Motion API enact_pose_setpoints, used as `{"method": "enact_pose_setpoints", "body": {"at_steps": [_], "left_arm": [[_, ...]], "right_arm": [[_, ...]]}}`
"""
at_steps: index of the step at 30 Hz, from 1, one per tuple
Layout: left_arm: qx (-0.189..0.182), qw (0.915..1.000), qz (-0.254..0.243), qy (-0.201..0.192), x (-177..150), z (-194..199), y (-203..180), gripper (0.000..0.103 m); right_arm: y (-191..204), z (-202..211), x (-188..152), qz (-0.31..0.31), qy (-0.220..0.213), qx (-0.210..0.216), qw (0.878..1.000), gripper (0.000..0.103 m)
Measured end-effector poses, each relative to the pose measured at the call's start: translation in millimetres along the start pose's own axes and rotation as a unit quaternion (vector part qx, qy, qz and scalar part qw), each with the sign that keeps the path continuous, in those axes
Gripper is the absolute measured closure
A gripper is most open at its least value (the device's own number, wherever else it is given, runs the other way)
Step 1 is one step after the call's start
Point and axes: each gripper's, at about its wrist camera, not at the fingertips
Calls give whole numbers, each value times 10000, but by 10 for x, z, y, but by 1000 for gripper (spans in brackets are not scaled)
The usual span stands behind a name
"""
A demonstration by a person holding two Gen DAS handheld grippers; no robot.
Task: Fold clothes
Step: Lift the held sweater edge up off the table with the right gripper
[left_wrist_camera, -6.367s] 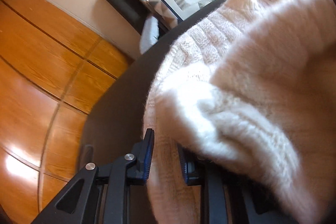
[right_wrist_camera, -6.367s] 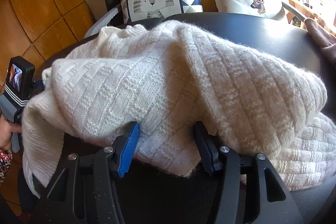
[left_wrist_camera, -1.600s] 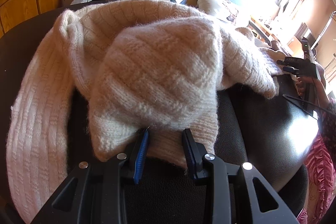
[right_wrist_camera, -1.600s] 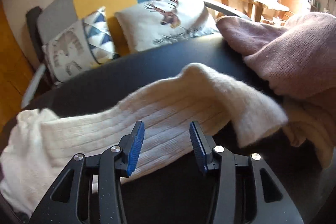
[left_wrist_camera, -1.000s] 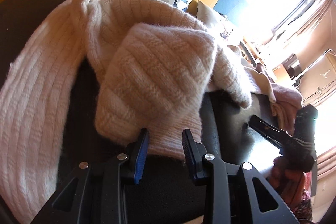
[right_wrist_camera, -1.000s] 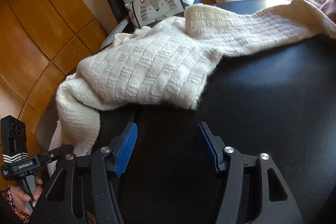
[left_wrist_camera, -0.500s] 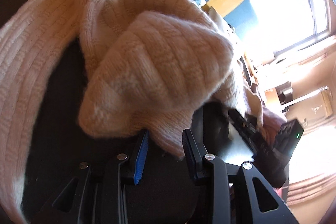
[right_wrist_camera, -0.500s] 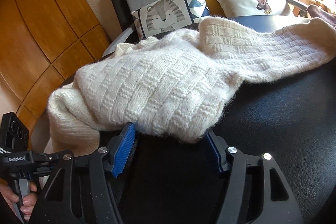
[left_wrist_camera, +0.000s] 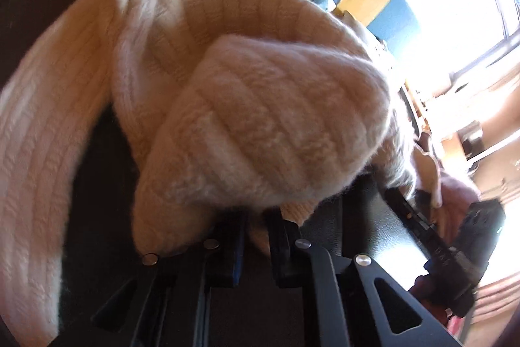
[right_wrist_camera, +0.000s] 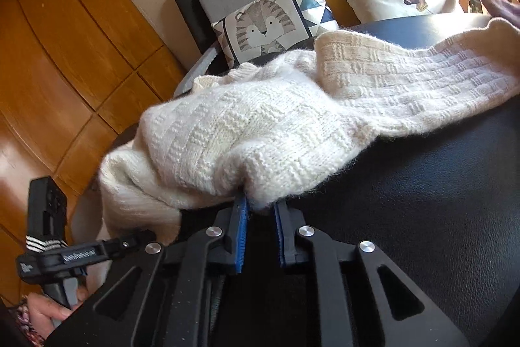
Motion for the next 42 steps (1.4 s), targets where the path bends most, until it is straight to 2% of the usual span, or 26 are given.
{"method": "enact_pose_setpoints", "body": {"at_steps": [5, 8, 10, 11, 14, 17, 19, 21, 24, 25, 27, 30, 32, 34, 37, 38, 39, 40, 42], "left_arm": [[-314, 9994, 157, 72, -23, 107, 47, 95], [-518, 9986, -107, -61, -36, 283, -48, 95], [-581, 9976, -338, -174, -36, 416, -142, 95], [-594, 9970, -441, -236, -34, 483, -188, 96], [-719, 9951, -538, -411, 5, 634, -242, 97], [-731, 9942, -587, -528, 43, 733, -247, 100], [-757, 9941, -545, -561, 70, 784, -217, 100], [-762, 9943, -513, -535, 84, 848, -165, 100], [-707, 9962, -360, -362, 41, 885, -36, 100], [-666, 9971, -213, -285, -3, 834, 15, 96], [-584, 9982, 82, -132, -92, 733, 115, 88], [-460, 9975, 522, 99, -224, 581, 266, 87], [-547, 9956, 756, -65, -282, 577, 346, 87], [-513, 9958, 724, -222, -291, 577, 342, 84], [-270, 9988, 338, -233, -270, 524, 244, 83], [-178, 9994, 184, -215, -268, 503, 207, 83], [-85, 9998, 31, -195, -266, 481, 170, 83], [-41, 9998, -77, -182, -267, 471, 147, 83], [35, 9995, -281, -158, -272, 454, 105, 82]], "right_arm": [[-33, 306, 172, -328, -219, 393, 9984, 95], [-47, 493, 273, -502, -388, 643, 9959, 97], [-45, 603, 334, -608, -505, 855, 9932, 103], [-44, 650, 357, -631, -556, 968, 9917, 103], [15, 660, 371, -445, -428, 854, 9944, 103], [97, 536, 248, -239, 56, 848, 9961, 96], [184, 411, 110, -115, 480, 975, 9940, 76], [305, 257, -46, 25, 849, 981, 9915, 61], [460, 14, -169, 159, 1126, 700, 9910, 60], [474, -67, -188, 13, 1199, 747, 9900, 60], [473, -221, -192, -414, 1314, 887, 9865, 60], [431, -431, -169, -1171, 1409, 1154, 9763, 53], [381, -536, -151, -1679, 1373, 1339, 9670, 52], [364, -607, -136, -1980, 1306, 1406, 9612, 51], [368, -690, -112, -2253, 1201, 1414, 9565, 51], [385, -702, -104, -2231, 1165, 1366, 9581, 53], [402, -714, -95, -2183, 1154, 1306, 9602, 78], [416, -706, -86, -2105, 1156, 1258, 9626, 90], [436, -637, -75, -1976, 1099, 1242, 9661, 95]]}}
Point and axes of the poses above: each gripper's, at about its wrist camera, not at the fingertips, and z roughly against the way its jaws point, y to its left, x to its top, and after that the axes turned 13 degrees about -x, right-handed
